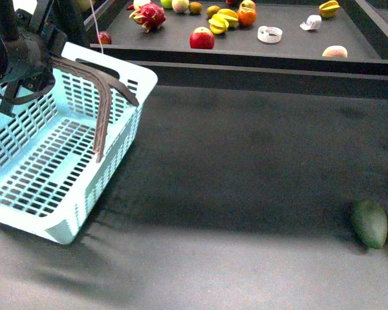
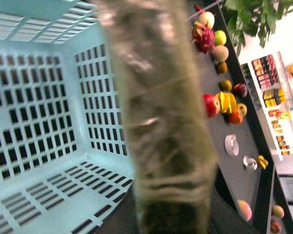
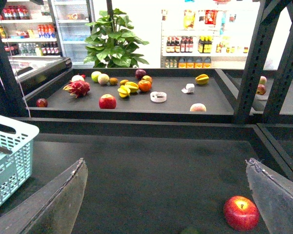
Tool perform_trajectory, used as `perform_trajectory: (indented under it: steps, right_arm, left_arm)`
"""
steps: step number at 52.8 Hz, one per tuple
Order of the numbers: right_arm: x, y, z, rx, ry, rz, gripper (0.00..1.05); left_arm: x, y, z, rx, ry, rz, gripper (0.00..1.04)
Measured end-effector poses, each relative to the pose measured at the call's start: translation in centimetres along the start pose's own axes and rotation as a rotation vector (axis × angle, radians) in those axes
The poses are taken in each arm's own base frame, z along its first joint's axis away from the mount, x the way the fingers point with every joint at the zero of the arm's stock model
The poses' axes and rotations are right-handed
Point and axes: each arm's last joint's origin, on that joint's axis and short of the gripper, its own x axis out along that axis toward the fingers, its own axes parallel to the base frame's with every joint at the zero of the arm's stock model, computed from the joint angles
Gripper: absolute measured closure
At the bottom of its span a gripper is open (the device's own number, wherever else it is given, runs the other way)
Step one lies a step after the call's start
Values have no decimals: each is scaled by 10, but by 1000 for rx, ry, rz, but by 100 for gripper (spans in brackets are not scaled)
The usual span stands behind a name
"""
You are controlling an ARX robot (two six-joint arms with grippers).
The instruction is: Pick mango with right arm and hold basket with left
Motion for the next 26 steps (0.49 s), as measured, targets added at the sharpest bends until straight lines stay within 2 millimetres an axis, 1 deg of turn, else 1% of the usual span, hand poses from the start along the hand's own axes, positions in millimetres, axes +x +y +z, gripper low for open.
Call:
perform_trajectory:
  steps: [1, 3, 14, 20, 26]
  right_arm:
    - [0, 0, 0, 0, 0, 0, 8]
    - [0, 0, 0, 0, 0, 0, 8]
    - [0, 0, 0, 0, 0, 0, 8]
    - [0, 0, 0, 0, 0, 0, 8]
    - [0, 0, 0, 0, 0, 0, 8]
  left_arm:
    - [-3, -2, -1, 17, 16, 1, 95]
    - [-7, -2, -2, 57, 28, -4, 96]
    - [-44, -16, 7, 63, 36, -118, 97]
    - [-67, -25, 11, 115, 33, -221, 97]
    - [-86, -27, 8, 190, 50, -309, 97]
